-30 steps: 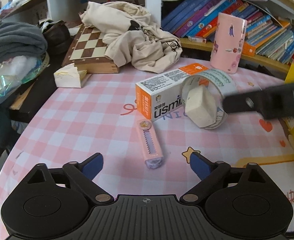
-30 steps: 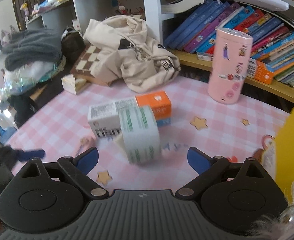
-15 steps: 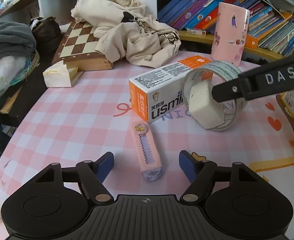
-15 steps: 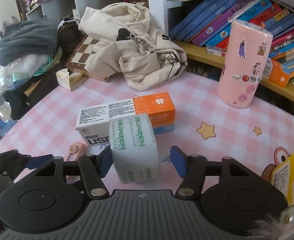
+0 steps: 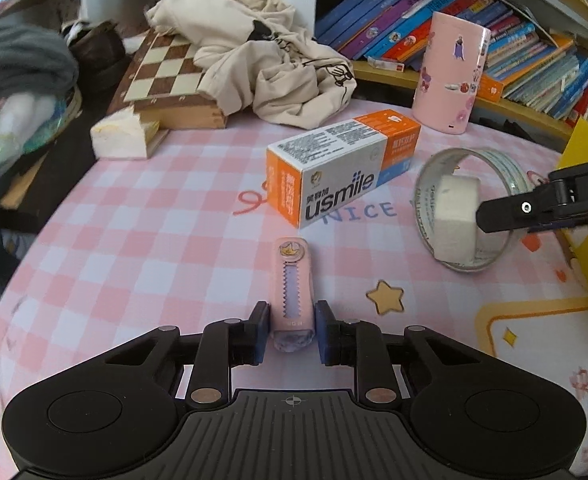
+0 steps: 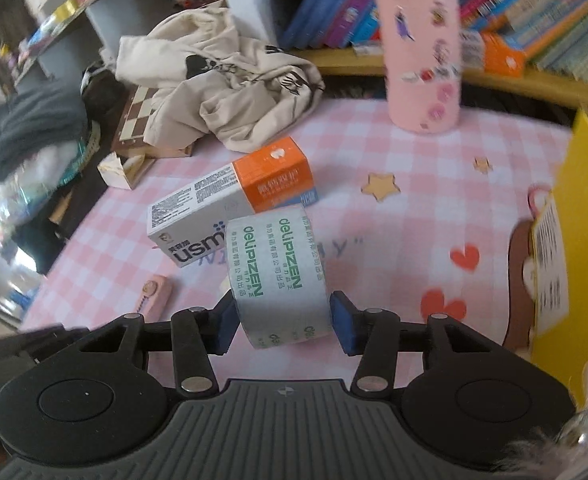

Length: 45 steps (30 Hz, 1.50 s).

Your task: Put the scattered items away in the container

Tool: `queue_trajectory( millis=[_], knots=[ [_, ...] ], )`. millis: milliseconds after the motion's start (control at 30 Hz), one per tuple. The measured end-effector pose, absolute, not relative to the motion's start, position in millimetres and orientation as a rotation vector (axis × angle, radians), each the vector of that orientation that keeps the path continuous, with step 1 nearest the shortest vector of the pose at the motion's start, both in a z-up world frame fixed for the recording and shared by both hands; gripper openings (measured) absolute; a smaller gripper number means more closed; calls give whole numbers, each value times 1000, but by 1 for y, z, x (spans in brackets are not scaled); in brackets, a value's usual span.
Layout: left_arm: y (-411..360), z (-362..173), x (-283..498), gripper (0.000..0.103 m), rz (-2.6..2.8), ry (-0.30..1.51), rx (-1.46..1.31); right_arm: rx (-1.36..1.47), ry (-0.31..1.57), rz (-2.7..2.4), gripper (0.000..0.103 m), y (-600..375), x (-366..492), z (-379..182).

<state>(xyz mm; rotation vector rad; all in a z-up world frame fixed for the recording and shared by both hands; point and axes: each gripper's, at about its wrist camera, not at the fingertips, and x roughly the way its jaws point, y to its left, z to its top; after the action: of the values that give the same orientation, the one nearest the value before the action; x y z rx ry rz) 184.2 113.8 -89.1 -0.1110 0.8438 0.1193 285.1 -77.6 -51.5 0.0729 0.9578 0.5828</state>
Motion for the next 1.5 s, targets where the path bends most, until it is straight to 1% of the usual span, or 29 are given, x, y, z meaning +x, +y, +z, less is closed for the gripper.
queue_trajectory(
  millis=[200, 300, 433, 533, 600, 667, 700, 833, 867, 900, 967, 1033, 1100, 1200, 1267, 1433, 1467, 1500],
  knots=[
    [117, -81, 160, 22, 105, 833, -176, 127, 978, 581, 45, -90, 270, -53],
    [117, -75, 152, 22, 104, 820, -187, 223, 1014, 581, 45, -98, 268, -54],
    [116, -68, 144, 22, 105, 801, -190, 519, 1133, 594, 45, -117, 272, -64],
    [116, -65, 139, 22, 109, 792, -192, 815, 1245, 629, 44, -130, 273, -83],
    [117, -65, 136, 22, 113, 791, -191, 917, 1277, 613, 44, -133, 270, -90],
    [117, -64, 133, 23, 119, 790, -192, 865, 1283, 575, 44, -130, 268, -88],
    [118, -63, 132, 23, 121, 788, -193, 810, 1286, 556, 43, -128, 267, -86],
    [118, -61, 129, 23, 129, 784, -196, 699, 1247, 522, 42, -127, 265, -75],
    [117, -61, 129, 23, 129, 784, -196, 654, 1236, 500, 44, -127, 265, -72],
    [117, -61, 128, 23, 127, 782, -195, 597, 1223, 481, 48, -125, 264, -69],
    [115, -60, 128, 23, 122, 780, -193, 526, 1206, 470, 51, -123, 261, -67],
    [114, -60, 129, 23, 118, 780, -193, 450, 1179, 467, 56, -122, 257, -64],
    [113, -60, 128, 23, 115, 780, -192, 353, 1155, 461, 70, -118, 253, -62],
    [112, -59, 128, 23, 114, 779, -190, 203, 1093, 455, 81, -108, 247, -55],
    [112, -59, 127, 23, 114, 779, -190, 116, 1038, 479, 84, -102, 242, -51],
    [112, -59, 127, 23, 116, 781, -189, -45, 917, 542, 84, -87, 232, -41],
    [112, -59, 128, 23, 116, 780, -189, -67, 887, 557, 81, -85, 229, -39],
    [112, -59, 128, 23, 117, 781, -190, -93, 856, 575, 76, -83, 226, -36]
  ],
)
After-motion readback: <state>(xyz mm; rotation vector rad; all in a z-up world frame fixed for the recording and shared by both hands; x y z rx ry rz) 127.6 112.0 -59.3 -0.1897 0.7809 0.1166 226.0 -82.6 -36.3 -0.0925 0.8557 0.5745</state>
